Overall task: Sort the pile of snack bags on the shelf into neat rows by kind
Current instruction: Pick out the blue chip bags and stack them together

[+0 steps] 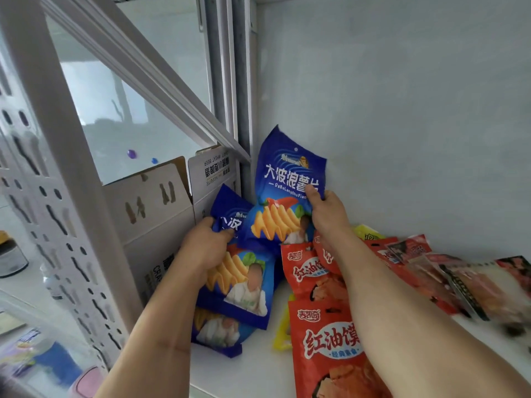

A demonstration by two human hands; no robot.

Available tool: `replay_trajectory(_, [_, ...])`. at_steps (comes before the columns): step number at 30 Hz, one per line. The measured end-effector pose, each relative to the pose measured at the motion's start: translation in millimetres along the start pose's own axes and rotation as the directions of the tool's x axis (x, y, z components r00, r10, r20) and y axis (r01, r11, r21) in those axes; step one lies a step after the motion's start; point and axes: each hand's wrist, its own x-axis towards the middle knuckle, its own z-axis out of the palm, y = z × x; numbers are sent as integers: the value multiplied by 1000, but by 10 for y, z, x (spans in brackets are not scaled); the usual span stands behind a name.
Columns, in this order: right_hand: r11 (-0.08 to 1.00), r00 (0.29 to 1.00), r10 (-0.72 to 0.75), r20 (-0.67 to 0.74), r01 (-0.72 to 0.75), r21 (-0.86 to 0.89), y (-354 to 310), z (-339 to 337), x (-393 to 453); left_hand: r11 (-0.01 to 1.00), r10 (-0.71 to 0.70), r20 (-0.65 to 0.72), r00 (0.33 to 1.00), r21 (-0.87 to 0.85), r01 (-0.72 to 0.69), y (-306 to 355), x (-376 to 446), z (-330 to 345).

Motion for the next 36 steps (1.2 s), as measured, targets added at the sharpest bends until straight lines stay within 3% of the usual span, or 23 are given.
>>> replay_trajectory(4, [994,995,-61,-84,68,84,-122,-73,23,999,36,-14,999,39,-35,49,-16,4])
replay_trajectory(8, [962,982,-78,-171,119,247,-265,-169,38,989,44,-69,997,-141,-53,93,-83,32])
replay_trajectory(14, [950,950,-134,-282,205,238,-398,-512,45,924,67,-195,978,-358,-135,187,-209,70])
replay_trajectory(18, [949,950,-82,-303,166,266,-370,-709,8,901,160,-331,930,-335,-274,305,-332,133])
replay_trajectory(21, [954,963,-43,-265,118,276,-316,-888,-82,890,194,-344,919,-332,-312,381,-436,203])
replay_trajectory(25, [943,971,27,-239,55,329,-288,-1141,-285,891,211,-282,936,-338,-303,451,-582,283])
replay_trajectory(31, [987,957,19,-290,28,159,-342,-1644,-681,884,189,-67,980,-422,-200,507,-837,436])
replay_trajectory(36, [994,935,59,-349,-23,104,-388,-2031,-1126,883,217,128,968,-448,-139,427,-1139,638])
